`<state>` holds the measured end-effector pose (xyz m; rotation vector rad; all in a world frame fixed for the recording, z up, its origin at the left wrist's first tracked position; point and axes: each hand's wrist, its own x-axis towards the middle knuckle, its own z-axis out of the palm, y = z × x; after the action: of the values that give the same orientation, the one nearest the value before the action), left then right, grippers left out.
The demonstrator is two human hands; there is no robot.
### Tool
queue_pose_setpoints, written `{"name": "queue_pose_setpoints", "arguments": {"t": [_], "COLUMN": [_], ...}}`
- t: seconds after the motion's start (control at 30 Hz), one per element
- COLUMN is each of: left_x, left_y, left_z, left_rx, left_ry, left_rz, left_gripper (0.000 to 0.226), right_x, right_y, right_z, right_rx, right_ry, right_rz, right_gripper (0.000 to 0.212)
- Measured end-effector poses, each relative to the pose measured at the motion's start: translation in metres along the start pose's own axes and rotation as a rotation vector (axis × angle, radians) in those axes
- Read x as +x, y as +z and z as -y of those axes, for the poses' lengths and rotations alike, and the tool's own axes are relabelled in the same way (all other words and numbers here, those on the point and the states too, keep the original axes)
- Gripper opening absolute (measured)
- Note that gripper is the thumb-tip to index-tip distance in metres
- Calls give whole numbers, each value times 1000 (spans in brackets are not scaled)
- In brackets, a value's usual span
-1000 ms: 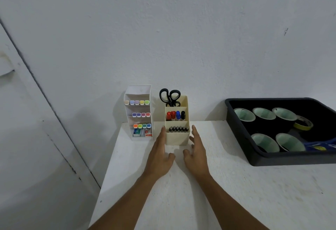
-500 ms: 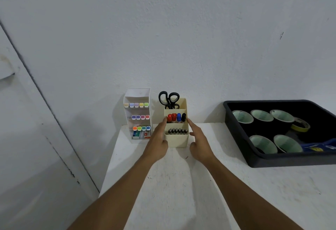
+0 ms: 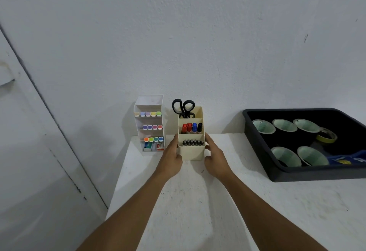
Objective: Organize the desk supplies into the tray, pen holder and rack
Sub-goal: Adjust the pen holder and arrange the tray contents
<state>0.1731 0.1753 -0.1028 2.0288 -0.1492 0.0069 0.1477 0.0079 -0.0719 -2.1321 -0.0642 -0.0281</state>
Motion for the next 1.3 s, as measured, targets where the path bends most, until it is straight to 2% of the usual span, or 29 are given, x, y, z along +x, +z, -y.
{"name": "queue_pose_setpoints", "arguments": {"t": [1.0, 1.17, 1.3], "left_x": [-17, -25, -48], "left_y": [5, 6, 10], "left_z": [7, -3, -4], "left_rx": [117, 142, 247], "left_ry": [-14, -40, -72], "left_rz": [-5, 32, -123], "left_gripper": [100, 97, 78], "right_x": [-1, -5, -15], "right_y": [3, 4, 8], "right_z": [-19, -18, -22], "right_rx": [37, 20, 17], "right_ry": [-36, -27, 42], "right_rz": [121, 111, -39], "right_gripper": [82, 77, 70]}}
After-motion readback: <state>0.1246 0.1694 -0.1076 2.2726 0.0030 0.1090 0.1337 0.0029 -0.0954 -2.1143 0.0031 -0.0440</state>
